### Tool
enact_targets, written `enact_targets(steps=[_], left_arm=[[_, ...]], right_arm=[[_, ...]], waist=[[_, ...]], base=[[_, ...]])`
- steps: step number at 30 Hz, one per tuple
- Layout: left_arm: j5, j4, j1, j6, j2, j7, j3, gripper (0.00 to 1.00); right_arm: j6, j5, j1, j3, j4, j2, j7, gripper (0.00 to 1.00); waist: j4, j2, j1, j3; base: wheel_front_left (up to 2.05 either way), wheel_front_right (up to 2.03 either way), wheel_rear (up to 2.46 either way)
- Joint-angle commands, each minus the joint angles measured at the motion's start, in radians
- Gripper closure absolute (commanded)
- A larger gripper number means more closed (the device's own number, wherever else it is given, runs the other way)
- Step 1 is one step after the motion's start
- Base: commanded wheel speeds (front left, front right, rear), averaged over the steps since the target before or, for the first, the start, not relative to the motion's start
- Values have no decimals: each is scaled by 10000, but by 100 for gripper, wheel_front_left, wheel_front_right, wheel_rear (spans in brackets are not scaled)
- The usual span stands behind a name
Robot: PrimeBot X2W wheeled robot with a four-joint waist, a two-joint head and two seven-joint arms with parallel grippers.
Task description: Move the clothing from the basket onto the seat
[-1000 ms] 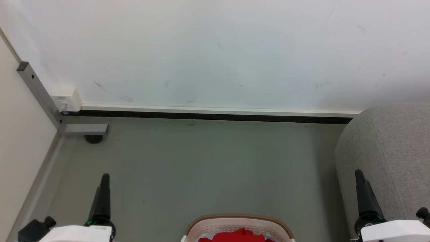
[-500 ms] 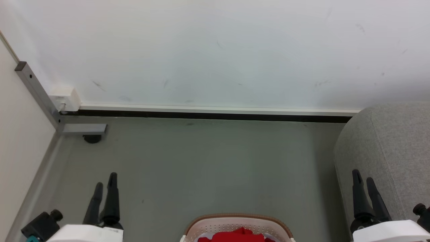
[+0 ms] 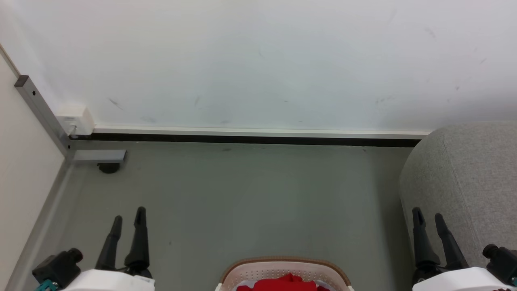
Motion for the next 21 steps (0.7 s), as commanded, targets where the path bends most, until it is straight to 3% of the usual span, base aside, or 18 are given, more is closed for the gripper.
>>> enact_targets(steps=[1, 21], left_arm=[[327, -88, 7, 7, 117, -97, -7, 0], [2134, -198, 79, 10, 244, -591, -194, 0]], right_arm=[[-7, -255, -182, 38, -71, -108, -102, 0], [-10, -2001, -154, 212, -67, -126, -602, 0]], waist=[[-2, 0, 0, 0], [-46, 0, 0, 70]], base=[[0, 0, 0], [0, 0, 0]])
